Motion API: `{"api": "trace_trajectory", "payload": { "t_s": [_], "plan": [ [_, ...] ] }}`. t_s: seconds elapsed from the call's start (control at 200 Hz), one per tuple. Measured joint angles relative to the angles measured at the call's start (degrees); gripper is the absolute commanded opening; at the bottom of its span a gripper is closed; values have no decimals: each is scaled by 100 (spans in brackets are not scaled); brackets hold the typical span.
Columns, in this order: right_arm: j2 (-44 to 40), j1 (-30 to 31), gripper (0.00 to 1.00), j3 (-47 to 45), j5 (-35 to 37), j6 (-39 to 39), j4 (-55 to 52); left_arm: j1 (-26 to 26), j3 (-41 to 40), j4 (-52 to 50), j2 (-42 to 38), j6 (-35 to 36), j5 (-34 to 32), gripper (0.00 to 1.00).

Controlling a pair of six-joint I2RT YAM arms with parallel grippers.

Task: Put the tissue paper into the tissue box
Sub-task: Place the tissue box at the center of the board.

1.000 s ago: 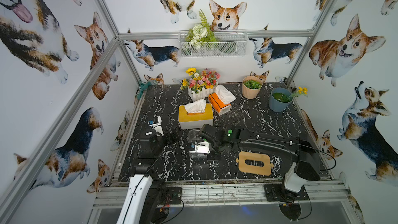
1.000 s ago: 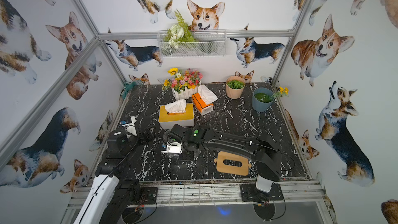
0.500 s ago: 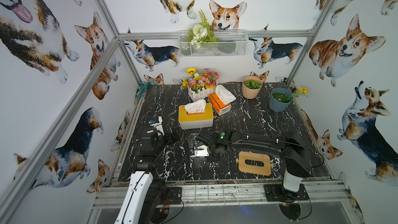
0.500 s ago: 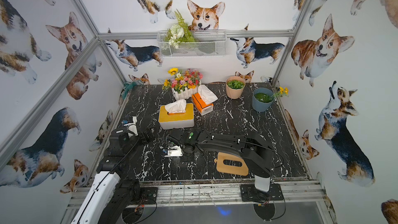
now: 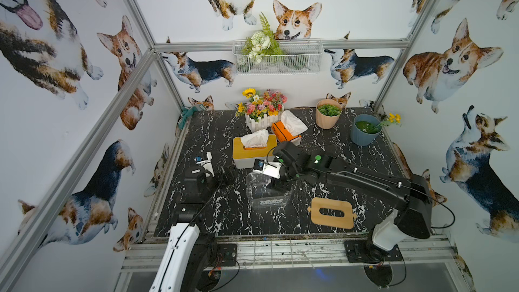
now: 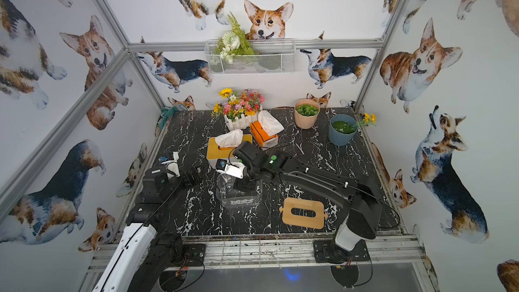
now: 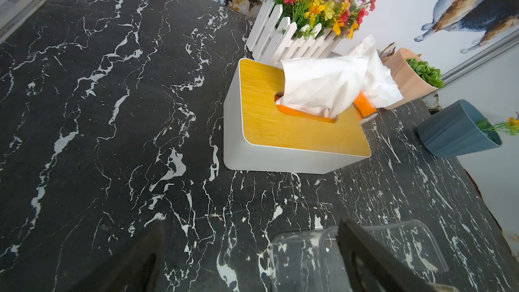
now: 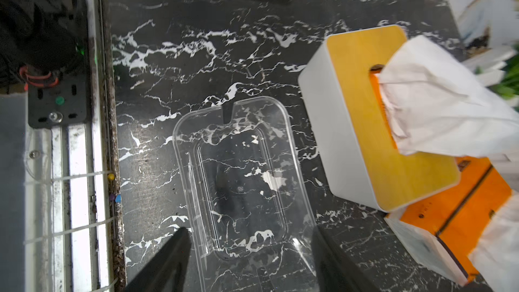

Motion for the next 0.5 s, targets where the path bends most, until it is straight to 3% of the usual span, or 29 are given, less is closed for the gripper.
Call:
{"api": "trace_trajectory", "payload": {
  "t_s": [0.1, 0.265, 0.38, 0.5],
  "plan": [
    [-763, -339, 100, -667, -96, 479, 361, 0, 0, 0, 2, 0, 22, 100],
    [-1628, -1449, 100, -1515, -553, 1572, 1102, 4, -2, 2, 66, -2, 44, 100],
    [-1611, -2177, 100, -1624, -782, 2288, 1547, 4, -2, 4, 90, -2, 59, 100],
    [-1062, -2841, 100, -1464, -925, 2920, 1952, 4, -2, 4, 111, -2, 59, 100]
  ]
}}
